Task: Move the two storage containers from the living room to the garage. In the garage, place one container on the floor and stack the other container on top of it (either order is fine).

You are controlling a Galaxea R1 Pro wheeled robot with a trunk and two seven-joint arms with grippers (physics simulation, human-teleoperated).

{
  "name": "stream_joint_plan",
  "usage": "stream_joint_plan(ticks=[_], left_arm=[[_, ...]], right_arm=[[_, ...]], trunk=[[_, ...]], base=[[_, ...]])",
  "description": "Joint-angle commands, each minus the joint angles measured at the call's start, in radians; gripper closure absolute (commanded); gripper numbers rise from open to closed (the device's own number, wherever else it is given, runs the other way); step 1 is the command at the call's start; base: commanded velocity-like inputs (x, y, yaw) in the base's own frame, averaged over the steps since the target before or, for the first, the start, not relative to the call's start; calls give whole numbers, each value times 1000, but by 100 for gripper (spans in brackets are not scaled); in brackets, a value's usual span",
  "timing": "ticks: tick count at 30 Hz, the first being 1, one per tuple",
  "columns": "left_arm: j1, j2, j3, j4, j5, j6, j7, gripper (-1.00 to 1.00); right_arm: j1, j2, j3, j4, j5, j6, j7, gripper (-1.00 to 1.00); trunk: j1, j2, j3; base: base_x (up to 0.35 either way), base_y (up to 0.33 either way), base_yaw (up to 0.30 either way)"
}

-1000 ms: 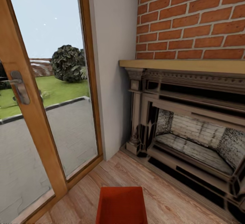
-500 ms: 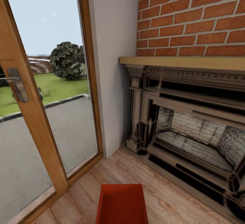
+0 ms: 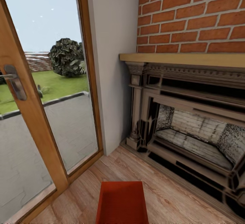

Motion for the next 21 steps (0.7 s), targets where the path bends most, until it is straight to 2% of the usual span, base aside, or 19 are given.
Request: stream_joint_plan(ticks=[1,21], left_arm=[[-1,-1,-5,0,7,-3,3,-100],[-1,1,-6,1,6,-3,3,-100]], right_arm=[[-1,0,6,3,0,-5,-3,-100],[-1,1,6,3,0,0,-1,-100]], trunk=[[0,-1,-3],[0,-1,-34]], base=[[0,0,0],[0,0,0]])
